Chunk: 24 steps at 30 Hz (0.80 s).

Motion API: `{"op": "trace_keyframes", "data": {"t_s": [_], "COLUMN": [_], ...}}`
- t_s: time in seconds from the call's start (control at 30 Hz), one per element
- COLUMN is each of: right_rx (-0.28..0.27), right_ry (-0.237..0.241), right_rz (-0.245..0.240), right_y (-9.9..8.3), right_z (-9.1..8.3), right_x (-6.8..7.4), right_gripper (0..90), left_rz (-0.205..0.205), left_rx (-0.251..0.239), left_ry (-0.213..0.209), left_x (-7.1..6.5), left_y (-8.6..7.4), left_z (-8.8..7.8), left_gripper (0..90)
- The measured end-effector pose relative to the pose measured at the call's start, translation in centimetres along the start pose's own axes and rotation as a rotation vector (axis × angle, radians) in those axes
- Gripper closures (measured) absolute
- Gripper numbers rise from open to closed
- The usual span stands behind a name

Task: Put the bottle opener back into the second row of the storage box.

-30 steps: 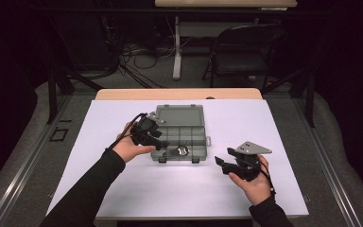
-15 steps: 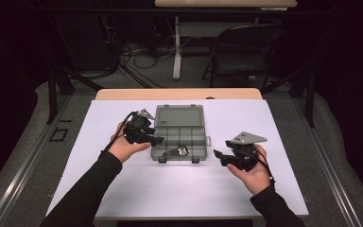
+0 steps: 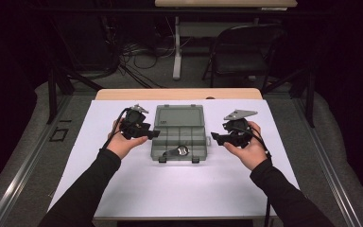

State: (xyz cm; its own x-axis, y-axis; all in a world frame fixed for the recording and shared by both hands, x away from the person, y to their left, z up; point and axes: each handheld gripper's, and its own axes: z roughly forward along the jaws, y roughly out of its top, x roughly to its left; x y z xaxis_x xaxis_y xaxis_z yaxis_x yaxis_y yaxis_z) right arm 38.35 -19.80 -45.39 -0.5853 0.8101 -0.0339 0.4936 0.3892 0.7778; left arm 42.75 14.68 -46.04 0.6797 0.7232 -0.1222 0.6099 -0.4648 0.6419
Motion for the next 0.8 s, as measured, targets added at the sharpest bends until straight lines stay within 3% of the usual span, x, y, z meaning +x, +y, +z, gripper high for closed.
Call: {"op": "trace_keyframes", "data": {"t_s": [0.33, 0.8], "right_rx": [0.077, 0.144], "right_ry": [0.029, -0.03], "right_rz": [0.028, 0.077], "right_y": [2.9, 5.7], "right_z": [2.3, 5.9], "right_x": [-0.7, -1.9], "right_gripper": [42.6, 42.6], "left_rz": [-0.028, -0.075], "left_rx": [-0.003, 0.002], "left_ry": [0.014, 0.049], "left_x": [0.5, 1.7], "left_y": [0.1, 0.3], "left_z": [0.4, 1.4], "left_gripper": [45.0, 45.9]}}
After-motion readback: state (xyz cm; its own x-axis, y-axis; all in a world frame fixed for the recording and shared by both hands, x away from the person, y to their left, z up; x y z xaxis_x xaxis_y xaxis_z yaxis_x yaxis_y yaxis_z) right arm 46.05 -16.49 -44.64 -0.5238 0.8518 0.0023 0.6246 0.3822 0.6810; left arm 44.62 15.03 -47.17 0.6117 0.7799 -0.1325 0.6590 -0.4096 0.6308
